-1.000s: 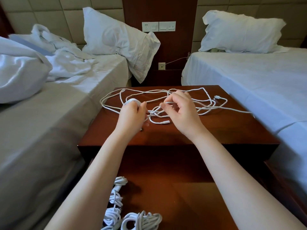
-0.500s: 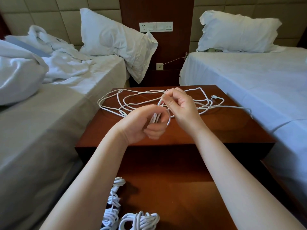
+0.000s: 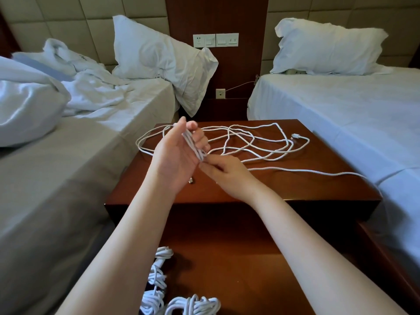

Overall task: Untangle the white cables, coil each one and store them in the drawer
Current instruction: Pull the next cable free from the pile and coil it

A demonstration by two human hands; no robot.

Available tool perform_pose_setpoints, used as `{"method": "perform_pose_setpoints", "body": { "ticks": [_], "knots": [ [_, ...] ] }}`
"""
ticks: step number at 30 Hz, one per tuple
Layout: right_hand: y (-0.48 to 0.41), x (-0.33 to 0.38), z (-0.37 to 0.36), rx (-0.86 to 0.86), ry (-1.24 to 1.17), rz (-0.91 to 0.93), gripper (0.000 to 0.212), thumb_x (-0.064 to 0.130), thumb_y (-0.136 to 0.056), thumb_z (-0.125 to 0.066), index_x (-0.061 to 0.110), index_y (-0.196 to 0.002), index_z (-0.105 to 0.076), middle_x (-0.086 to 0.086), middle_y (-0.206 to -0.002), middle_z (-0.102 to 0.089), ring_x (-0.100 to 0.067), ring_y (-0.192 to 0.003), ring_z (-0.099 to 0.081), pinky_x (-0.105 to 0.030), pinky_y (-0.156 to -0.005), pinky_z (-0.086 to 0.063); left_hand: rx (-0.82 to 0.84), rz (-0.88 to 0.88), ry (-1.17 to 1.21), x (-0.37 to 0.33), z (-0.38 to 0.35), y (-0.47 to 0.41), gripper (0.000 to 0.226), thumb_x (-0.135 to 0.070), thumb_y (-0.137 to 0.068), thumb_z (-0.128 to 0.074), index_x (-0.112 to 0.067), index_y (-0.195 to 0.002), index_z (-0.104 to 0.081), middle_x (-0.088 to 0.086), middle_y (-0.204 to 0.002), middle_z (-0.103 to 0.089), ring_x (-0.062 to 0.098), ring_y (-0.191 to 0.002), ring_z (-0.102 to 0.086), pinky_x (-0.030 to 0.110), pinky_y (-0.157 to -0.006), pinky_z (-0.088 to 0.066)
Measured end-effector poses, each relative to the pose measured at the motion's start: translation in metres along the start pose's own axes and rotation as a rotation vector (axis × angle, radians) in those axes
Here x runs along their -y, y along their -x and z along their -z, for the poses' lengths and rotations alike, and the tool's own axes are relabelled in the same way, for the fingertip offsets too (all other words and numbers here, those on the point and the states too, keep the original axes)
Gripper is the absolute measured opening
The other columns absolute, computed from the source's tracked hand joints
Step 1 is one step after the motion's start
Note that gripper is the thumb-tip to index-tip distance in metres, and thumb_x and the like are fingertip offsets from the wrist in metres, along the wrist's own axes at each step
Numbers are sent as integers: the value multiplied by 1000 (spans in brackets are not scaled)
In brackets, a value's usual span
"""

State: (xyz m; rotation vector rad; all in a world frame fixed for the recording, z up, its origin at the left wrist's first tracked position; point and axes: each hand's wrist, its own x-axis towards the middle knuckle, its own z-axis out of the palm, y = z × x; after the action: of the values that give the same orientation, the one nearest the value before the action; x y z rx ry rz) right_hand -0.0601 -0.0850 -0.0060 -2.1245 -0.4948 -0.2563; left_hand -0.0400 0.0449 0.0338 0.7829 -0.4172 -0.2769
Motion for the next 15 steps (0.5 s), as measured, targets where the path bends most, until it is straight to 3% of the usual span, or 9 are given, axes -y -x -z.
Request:
{"method": "perform_pose_setpoints", "body": {
  "ticks": [3,5,9,11,13,15],
  "knots": [
    [-1,5,-4,39,145,27,22,26,-99,-52,10,-93,-67,4,-70,-58,-7,-64,-51,-26,-61,-37,-287,-157,48,2,7,-7,33,-25,-103,-34,-11,-74,-44,-2,-57,-44,8,-49,-44,22,-59,-39],
    [-1,7,-5,53,225,7,24,27,-99,-51,9,-95,-66,-2,-77,-60,-11,-66,-52,-30,-62,-38,-387,-257,-6,7,7,-9,33,-19,-103,-38,-8,-73,-47,2,-59,-51,10,-51,-51,23,-58,-46],
    [0,0,4,-35,377,-94,26,38,-96,-53,15,-87,-63,-1,-78,-63,-18,-74,-57,-34,-68,-46,-540,-443,-357,10,4,-5,36,-14,-101,-43,-5,-69,-55,2,-63,-65,11,-60,-65,25,-69,-56],
    [2,-7,19,-110,325,-155,29,41,-94,-57,18,-77,-59,1,-74,-62,-16,-70,-56,-32,-66,-43,-631,-509,-516,3,16,-4,37,-13,-100,-45,-9,-66,-59,4,-68,-67,14,-64,-68,28,-72,-56],
    [3,-10,26,-137,263,-155,29,38,-93,-59,18,-72,-56,2,-72,-62,-12,-66,-54,-27,-63,-42,-680,-485,-672,-2,33,-3,39,-15,-99,-47,-13,-63,-62,4,-68,-69,16,-69,-70,29,-74,-55],
    [2,-11,22,-158,268,-70,26,31,-94,-60,15,-73,-58,5,-70,-59,-8,-69,-52,-24,-64,-40,-681,-443,-1001,3,46,-2,39,-19,-96,-49,-13,-62,-67,0,-66,-70,16,-73,-69,33,-78,-54]
  ]
}}
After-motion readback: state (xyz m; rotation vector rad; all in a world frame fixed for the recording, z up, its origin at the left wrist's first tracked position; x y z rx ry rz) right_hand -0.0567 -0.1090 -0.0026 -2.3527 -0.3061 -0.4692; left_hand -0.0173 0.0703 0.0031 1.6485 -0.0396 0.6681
